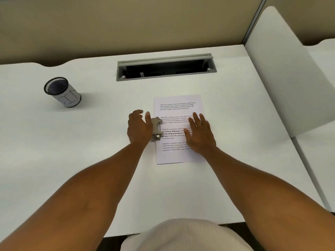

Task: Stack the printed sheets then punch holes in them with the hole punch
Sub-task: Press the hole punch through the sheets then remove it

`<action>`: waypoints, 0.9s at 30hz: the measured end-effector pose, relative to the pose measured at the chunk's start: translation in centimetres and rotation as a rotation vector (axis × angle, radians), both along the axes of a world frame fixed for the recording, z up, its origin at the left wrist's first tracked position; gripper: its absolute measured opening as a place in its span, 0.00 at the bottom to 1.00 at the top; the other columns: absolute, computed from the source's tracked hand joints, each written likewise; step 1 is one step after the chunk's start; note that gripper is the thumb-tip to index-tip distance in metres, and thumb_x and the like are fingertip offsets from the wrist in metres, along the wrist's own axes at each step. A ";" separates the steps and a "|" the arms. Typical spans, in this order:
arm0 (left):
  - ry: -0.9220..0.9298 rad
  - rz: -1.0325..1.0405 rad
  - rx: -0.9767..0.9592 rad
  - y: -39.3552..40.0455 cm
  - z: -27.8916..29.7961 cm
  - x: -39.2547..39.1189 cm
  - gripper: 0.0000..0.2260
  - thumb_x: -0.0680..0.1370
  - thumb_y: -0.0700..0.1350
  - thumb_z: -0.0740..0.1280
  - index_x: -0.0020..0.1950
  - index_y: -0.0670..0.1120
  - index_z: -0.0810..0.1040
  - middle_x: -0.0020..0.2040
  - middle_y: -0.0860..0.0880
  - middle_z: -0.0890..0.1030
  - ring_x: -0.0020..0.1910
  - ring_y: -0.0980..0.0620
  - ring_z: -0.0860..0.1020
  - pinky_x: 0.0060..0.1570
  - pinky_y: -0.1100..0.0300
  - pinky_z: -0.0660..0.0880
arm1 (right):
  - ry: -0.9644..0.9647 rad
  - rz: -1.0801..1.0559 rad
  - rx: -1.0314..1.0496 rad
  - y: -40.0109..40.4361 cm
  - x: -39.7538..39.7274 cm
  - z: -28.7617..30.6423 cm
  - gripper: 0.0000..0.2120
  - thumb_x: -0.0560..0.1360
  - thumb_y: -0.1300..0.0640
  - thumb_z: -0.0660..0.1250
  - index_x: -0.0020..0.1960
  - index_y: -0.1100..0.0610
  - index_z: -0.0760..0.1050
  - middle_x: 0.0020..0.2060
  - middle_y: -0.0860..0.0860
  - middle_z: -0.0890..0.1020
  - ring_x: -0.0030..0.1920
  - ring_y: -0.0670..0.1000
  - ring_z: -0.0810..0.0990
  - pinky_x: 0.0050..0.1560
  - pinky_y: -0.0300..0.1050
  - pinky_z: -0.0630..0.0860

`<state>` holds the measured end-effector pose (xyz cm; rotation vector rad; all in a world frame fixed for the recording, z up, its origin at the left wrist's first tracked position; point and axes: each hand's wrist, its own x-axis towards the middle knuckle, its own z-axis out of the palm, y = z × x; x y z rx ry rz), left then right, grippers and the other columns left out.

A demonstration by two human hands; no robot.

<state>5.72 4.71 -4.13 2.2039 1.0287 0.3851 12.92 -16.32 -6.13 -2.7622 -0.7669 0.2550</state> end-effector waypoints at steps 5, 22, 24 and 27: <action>0.020 0.003 -0.008 -0.8 0.3 -2.1 0.15 0.80 0.55 0.61 0.61 0.47 0.70 0.59 0.49 0.75 0.51 0.47 0.79 0.47 0.53 0.73 | 0.029 -0.015 -0.007 -1.0 -0.8 0.2 0.27 0.81 0.46 0.52 0.77 0.57 0.58 0.79 0.53 0.52 0.79 0.55 0.47 0.77 0.54 0.50; 0.225 0.001 -0.121 -4.8 -1.2 -5.8 0.17 0.77 0.54 0.65 0.61 0.47 0.66 0.50 0.50 0.83 0.52 0.45 0.81 0.45 0.56 0.70 | 0.205 -0.075 -0.063 -2.9 -2.9 0.1 0.28 0.81 0.46 0.54 0.76 0.57 0.56 0.79 0.55 0.52 0.78 0.56 0.48 0.74 0.55 0.58; 0.239 0.005 -0.139 -5.2 -1.2 -5.9 0.18 0.77 0.53 0.66 0.61 0.46 0.66 0.52 0.50 0.83 0.53 0.45 0.81 0.47 0.56 0.71 | 0.195 -0.068 -0.060 -3.0 -3.1 0.2 0.27 0.81 0.47 0.54 0.76 0.57 0.57 0.78 0.55 0.53 0.78 0.56 0.48 0.74 0.54 0.58; 0.239 0.019 -0.172 -5.8 -1.1 -5.7 0.20 0.76 0.53 0.67 0.63 0.46 0.66 0.53 0.50 0.83 0.55 0.45 0.80 0.48 0.56 0.70 | 0.190 -0.066 -0.053 -3.1 -3.3 0.3 0.27 0.80 0.47 0.54 0.76 0.58 0.57 0.78 0.55 0.53 0.78 0.56 0.49 0.74 0.54 0.59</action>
